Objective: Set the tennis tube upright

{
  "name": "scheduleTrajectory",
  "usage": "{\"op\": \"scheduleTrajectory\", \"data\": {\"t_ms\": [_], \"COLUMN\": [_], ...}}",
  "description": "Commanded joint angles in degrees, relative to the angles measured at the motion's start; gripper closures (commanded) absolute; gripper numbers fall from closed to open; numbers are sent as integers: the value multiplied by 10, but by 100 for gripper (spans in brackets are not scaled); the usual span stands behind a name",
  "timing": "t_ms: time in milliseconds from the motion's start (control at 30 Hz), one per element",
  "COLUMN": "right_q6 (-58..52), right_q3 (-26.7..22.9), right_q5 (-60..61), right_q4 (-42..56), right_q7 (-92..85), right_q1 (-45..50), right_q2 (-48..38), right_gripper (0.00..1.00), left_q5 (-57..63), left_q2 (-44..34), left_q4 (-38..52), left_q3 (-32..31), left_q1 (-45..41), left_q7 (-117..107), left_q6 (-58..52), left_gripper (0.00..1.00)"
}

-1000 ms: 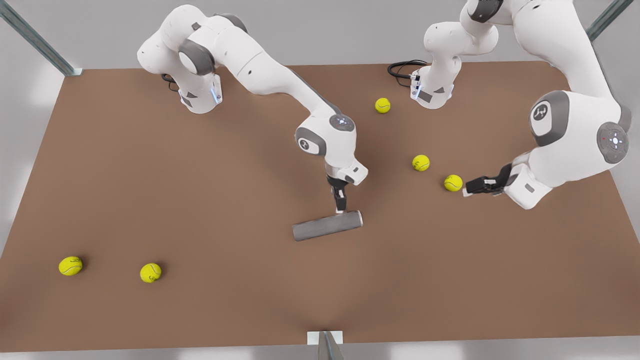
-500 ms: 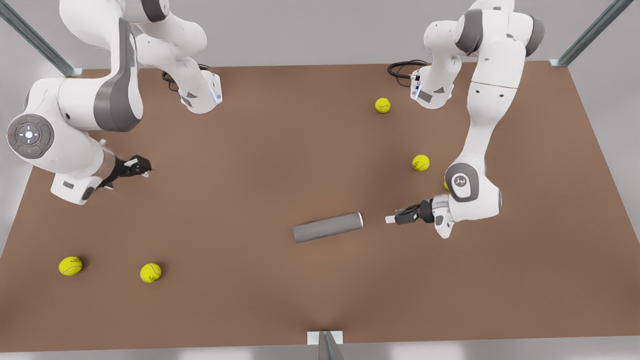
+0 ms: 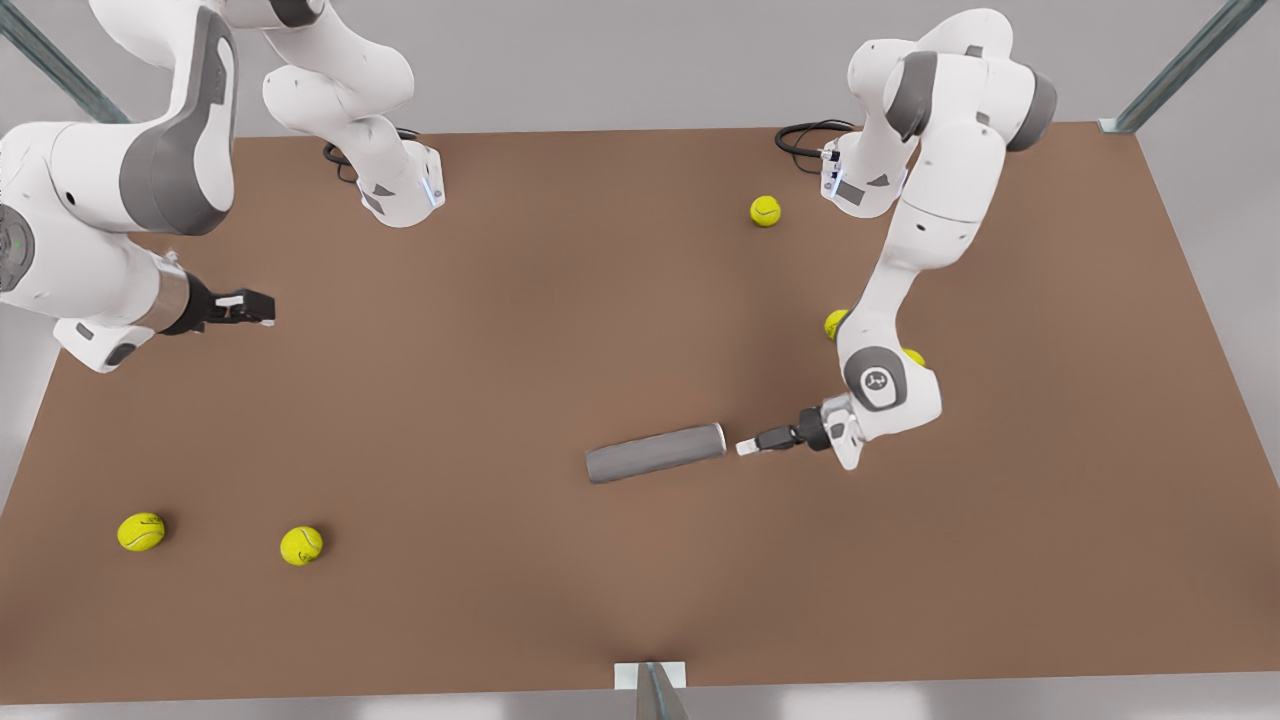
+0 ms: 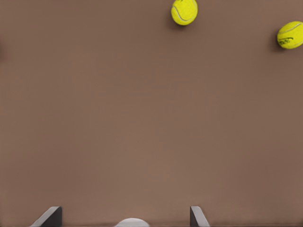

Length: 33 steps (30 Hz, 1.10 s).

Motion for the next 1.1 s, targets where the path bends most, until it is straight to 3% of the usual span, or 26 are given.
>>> {"op": "scheduleTrajectory", "data": {"t_ms": [0, 900, 1067], "right_q6": [1, 8, 10], "right_q3": [0, 1, 1], "right_q5": [3, -30, -31], "right_q4": [0, 45, 45], "right_q7": [91, 81, 81], "right_q1": [3, -3, -5], "right_q2": [3, 50, 51], "right_gripper": [0, 0, 0], "left_q5": [-21, -128, -139], "left_q2": [-8, 42, 43], "left_q4": [-21, 13, 13], "left_q3": [0, -19, -28], "left_q1": [-1, -47, -48], "left_q7": [307, 308, 308], "left_q6": [-4, -1, -1], "left_gripper": [0, 0, 9]}}
